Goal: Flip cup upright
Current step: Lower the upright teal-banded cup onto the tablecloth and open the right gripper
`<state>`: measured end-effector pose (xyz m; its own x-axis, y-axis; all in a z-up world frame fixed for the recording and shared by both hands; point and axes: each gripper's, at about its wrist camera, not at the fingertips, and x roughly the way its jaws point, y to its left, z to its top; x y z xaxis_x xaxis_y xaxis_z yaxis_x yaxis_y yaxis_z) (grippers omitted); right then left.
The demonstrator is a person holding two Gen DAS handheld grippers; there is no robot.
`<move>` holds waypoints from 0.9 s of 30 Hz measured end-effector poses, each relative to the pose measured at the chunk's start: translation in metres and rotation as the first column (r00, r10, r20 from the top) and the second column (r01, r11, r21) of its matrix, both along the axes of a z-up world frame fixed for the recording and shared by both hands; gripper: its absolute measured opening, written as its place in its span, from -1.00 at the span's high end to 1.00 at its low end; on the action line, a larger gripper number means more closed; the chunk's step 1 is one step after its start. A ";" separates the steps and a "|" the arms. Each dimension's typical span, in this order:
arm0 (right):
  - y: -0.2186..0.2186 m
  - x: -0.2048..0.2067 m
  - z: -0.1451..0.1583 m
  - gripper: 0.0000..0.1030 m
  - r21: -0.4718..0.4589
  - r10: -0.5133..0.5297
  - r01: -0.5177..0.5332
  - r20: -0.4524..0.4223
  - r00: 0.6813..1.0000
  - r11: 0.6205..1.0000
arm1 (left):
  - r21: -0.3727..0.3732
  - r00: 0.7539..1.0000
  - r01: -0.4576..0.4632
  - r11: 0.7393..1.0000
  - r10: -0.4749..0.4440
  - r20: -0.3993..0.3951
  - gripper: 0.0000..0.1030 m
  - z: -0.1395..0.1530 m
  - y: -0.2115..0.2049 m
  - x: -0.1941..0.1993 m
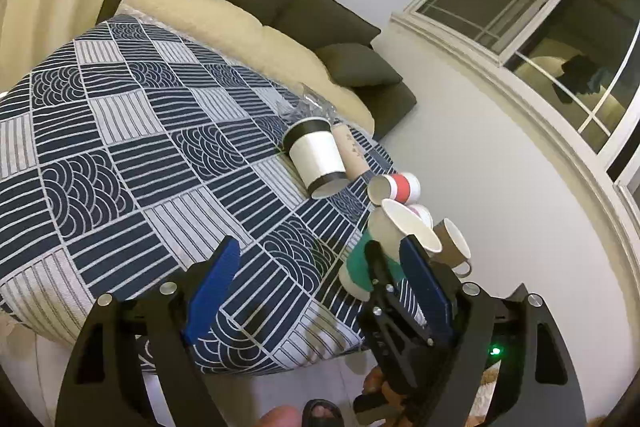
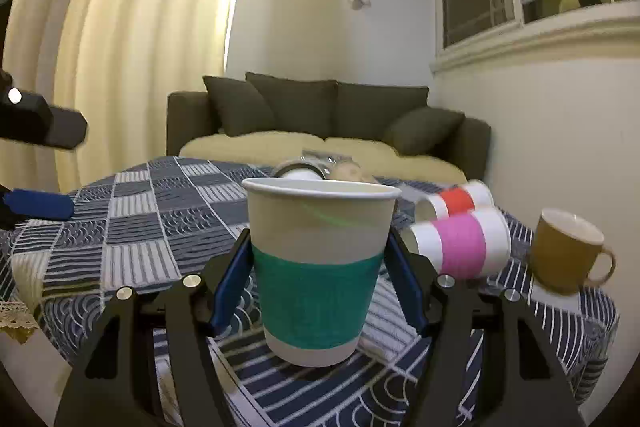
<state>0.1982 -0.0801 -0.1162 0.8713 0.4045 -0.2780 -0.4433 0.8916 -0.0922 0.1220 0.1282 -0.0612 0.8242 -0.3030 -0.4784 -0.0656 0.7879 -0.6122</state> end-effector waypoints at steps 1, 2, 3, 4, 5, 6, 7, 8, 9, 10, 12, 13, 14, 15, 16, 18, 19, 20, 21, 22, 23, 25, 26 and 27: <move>0.000 -0.001 -0.003 -0.27 -0.002 0.000 0.000 0.007 1.000 1.000 | 0.004 1.000 0.002 1.000 -0.002 -0.001 -0.56 -0.001 -0.002 0.000; 0.000 -0.002 -0.003 -0.27 -0.002 0.003 -0.003 0.008 1.000 1.000 | 0.008 1.000 0.005 1.000 -0.005 -0.001 -0.56 -0.002 -0.003 0.001; 0.000 -0.003 -0.002 -0.27 -0.003 0.006 -0.006 0.007 1.000 1.000 | 0.011 1.000 0.010 1.000 -0.010 0.002 -0.56 -0.002 -0.004 0.001; 0.000 -0.004 0.000 -0.27 -0.002 0.014 -0.014 0.008 1.000 1.000 | 0.013 1.000 0.013 1.000 -0.013 0.006 -0.56 -0.002 -0.005 0.001; 0.000 -0.005 0.001 -0.27 -0.002 0.020 -0.019 0.010 1.000 1.000 | 0.015 1.000 0.015 1.000 -0.015 0.008 -0.56 -0.002 -0.005 0.001; 0.001 -0.006 0.002 -0.27 -0.006 0.025 -0.025 0.015 1.000 1.000 | 0.017 1.000 0.016 1.000 -0.016 0.009 -0.56 -0.003 -0.006 0.001; 0.002 -0.008 0.002 -0.27 -0.011 0.030 -0.029 0.018 0.999 1.000 | 0.017 1.000 0.016 1.000 -0.016 0.011 -0.56 -0.003 -0.006 0.001; 0.001 -0.008 0.002 -0.27 -0.012 0.031 -0.031 0.017 0.999 0.999 | 0.015 1.000 0.019 1.000 -0.019 0.012 -0.56 -0.004 -0.007 0.001; 0.001 -0.008 0.001 -0.27 -0.011 0.030 -0.030 0.011 0.999 0.999 | 0.016 1.000 0.019 1.000 -0.019 0.006 -0.56 -0.005 -0.007 0.001; 0.001 -0.007 0.001 -0.27 -0.009 0.031 -0.030 0.005 1.000 0.999 | 0.018 1.000 0.015 1.000 -0.015 0.000 -0.56 -0.006 -0.007 0.001; 0.000 -0.009 0.001 -0.27 -0.013 0.034 -0.034 0.006 0.999 0.999 | 0.015 1.000 0.009 1.000 -0.009 -0.005 -0.56 -0.008 -0.007 0.000; 0.000 -0.010 0.001 -0.27 -0.014 0.035 -0.035 0.007 0.999 0.999 | 0.015 1.000 0.009 1.000 -0.009 -0.004 -0.56 -0.008 -0.008 -0.001; 0.000 -0.010 0.001 -0.27 -0.014 0.037 -0.037 0.008 0.999 0.999 | 0.015 1.000 0.010 1.000 -0.010 0.000 -0.56 -0.007 -0.008 -0.002; -0.001 -0.012 0.000 -0.27 -0.017 0.034 -0.034 0.013 0.999 0.999 | 0.020 1.000 0.012 1.000 -0.012 0.007 -0.56 -0.007 -0.009 -0.003; -0.001 -0.013 0.000 -0.27 -0.018 0.033 -0.033 0.017 0.999 0.999 | 0.024 1.000 0.014 1.000 -0.014 0.011 -0.56 -0.006 -0.010 -0.004; -0.001 -0.014 -0.001 -0.28 -0.020 0.038 -0.037 0.013 0.999 0.999 | 0.027 1.000 0.017 0.999 -0.017 0.017 -0.56 -0.005 -0.012 -0.004; -0.002 -0.014 -0.001 -0.28 -0.018 0.037 -0.037 0.011 0.999 0.999 | 0.027 1.000 0.018 0.999 -0.019 0.018 -0.56 -0.005 -0.012 -0.005; -0.003 -0.014 -0.001 -0.28 -0.015 0.035 -0.035 0.009 0.999 0.999 | 0.027 1.000 0.018 0.999 -0.019 0.020 -0.56 -0.006 -0.013 -0.005; -0.003 -0.014 -0.002 -0.28 -0.016 0.033 -0.033 0.004 0.999 0.999 | 0.027 1.000 0.017 0.999 -0.018 0.022 -0.56 -0.006 -0.012 -0.006; -0.004 -0.013 -0.003 -0.28 -0.018 0.033 -0.034 -0.004 0.999 0.999 | 0.028 1.000 0.017 0.999 -0.017 0.023 -0.56 -0.005 -0.012 -0.006; -0.004 -0.012 -0.003 -0.29 -0.016 0.036 -0.037 -0.015 0.999 0.999 | 0.029 1.000 0.018 0.999 -0.018 0.023 -0.56 -0.006 -0.013 -0.005; -0.005 -0.011 -0.003 -0.34 -0.014 0.037 -0.038 -0.032 0.999 0.999 | 0.036 1.000 0.020 0.999 -0.021 0.019 -0.56 -0.006 -0.013 -0.005; -0.004 -0.010 -0.003 -0.39 -0.014 0.036 -0.037 -0.041 0.999 0.999 | 0.038 1.000 0.022 0.999 -0.022 0.017 -0.56 -0.007 -0.014 -0.005; -0.004 -0.011 -0.002 -0.47 -0.011 0.039 -0.039 -0.045 0.998 0.999 | 0.043 1.000 0.024 0.999 -0.024 0.012 -0.56 -0.008 -0.014 -0.004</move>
